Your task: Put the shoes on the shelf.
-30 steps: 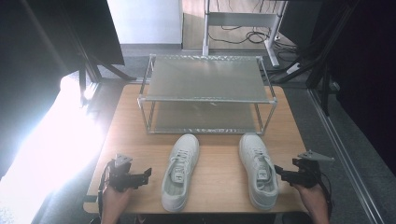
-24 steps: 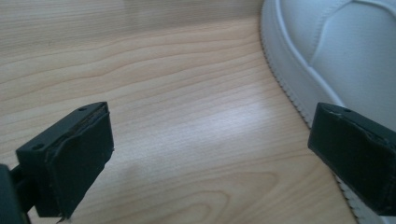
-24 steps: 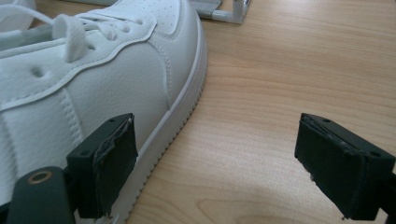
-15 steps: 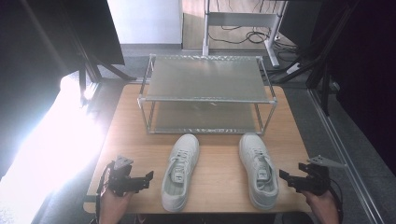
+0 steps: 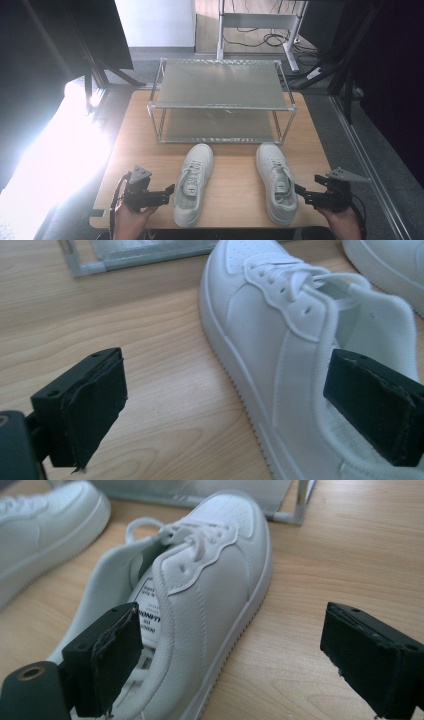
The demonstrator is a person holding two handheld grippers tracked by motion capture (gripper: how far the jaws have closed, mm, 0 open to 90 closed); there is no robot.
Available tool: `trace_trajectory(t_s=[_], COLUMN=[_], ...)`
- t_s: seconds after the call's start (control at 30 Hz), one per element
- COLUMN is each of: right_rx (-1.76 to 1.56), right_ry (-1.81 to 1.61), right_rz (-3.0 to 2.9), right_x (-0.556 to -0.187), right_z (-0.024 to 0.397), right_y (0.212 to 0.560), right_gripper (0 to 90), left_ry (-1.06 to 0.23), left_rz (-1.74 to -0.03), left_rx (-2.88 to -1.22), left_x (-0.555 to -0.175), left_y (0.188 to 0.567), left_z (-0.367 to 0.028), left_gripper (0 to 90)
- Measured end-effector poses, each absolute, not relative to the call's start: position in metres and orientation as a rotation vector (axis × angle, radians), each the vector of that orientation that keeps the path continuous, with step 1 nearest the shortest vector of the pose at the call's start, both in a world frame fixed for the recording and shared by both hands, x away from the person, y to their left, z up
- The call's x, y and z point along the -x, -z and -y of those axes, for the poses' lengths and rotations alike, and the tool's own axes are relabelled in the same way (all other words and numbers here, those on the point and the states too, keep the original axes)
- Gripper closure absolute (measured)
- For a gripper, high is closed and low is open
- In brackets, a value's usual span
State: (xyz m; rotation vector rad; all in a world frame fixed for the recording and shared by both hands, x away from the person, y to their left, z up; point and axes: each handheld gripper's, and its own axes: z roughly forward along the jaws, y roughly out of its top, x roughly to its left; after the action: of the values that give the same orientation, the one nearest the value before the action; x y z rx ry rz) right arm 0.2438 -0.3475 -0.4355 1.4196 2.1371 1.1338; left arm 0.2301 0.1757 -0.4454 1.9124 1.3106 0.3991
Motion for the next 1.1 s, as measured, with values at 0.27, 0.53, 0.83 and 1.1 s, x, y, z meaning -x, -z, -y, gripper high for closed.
trace_trajectory(t_s=[0.27,0.53,0.83,1.1], right_rx=[-1.408,-1.427,-1.470,-1.468], right_ry=[-1.111,-1.048,-0.993,-0.849], right_rz=[-2.163,-2.211,-2.234,-2.238], right_x=[-0.252,-0.265,-0.277,-0.278], right_z=[0.335,0.318,0.310,0.305], right_y=[0.439,0.449,0.455,0.453], right_gripper=[13.0,22.9,49.1,70.5], left_ry=[-0.394,-0.380,-0.382,-0.315], left_rz=[-1.300,-1.270,-1.302,-1.280], left_rx=[-1.931,-1.998,-2.009,-2.006], left_x=[-0.239,-0.249,-0.260,-0.260], left_y=[0.450,0.461,0.469,0.470], left_z=[-0.162,-0.142,-0.131,-0.124], left_gripper=[8.5,13.8,22.0,50.5])
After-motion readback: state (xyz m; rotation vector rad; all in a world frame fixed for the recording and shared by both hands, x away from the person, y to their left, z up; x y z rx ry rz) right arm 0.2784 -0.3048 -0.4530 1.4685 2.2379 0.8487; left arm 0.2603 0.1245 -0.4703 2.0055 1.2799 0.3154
